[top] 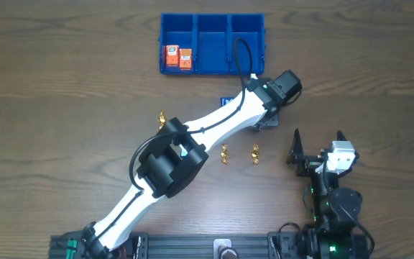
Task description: Sort Candies Into Trays
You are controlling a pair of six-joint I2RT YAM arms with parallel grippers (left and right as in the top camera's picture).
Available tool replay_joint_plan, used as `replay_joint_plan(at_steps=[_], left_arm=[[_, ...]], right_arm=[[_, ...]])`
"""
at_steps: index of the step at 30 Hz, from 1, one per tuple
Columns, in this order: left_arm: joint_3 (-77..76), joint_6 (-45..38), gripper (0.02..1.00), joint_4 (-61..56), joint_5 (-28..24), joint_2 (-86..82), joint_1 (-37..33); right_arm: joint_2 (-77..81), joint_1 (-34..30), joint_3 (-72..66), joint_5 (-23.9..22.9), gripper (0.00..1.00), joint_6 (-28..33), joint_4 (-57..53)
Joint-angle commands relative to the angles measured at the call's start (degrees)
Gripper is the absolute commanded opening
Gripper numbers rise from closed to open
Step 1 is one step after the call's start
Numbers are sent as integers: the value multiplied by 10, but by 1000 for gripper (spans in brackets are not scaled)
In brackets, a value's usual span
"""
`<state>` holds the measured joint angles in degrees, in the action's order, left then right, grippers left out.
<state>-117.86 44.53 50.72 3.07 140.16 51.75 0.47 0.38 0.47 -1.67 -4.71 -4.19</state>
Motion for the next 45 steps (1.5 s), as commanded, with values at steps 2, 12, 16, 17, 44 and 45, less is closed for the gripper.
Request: replay_joint_plan(at_steps=[2, 12, 16, 17, 44, 45], left_arm=[[-45, -56, 338, 10, 68, -72, -34], [-117, -233, 334, 65, 53, -152, -237], [-117, -269, 327, 72, 18, -141, -286], [-117, -275, 329, 74, 13, -137, -294], [-117, -299, 1000, 53, -42, -56, -330], [-117, -296, 998, 51, -40, -62, -328]], right_arm=[[-3, -5, 0, 3, 998, 7, -5], [-3, -5, 0, 3, 998, 7, -5], [-3, -5, 0, 3, 998, 7, -5], [-3, -5, 0, 3, 998, 7, -5], [-3, -5, 0, 3, 996, 7, -5], [-3, -5, 0, 3, 998, 7, -5]])
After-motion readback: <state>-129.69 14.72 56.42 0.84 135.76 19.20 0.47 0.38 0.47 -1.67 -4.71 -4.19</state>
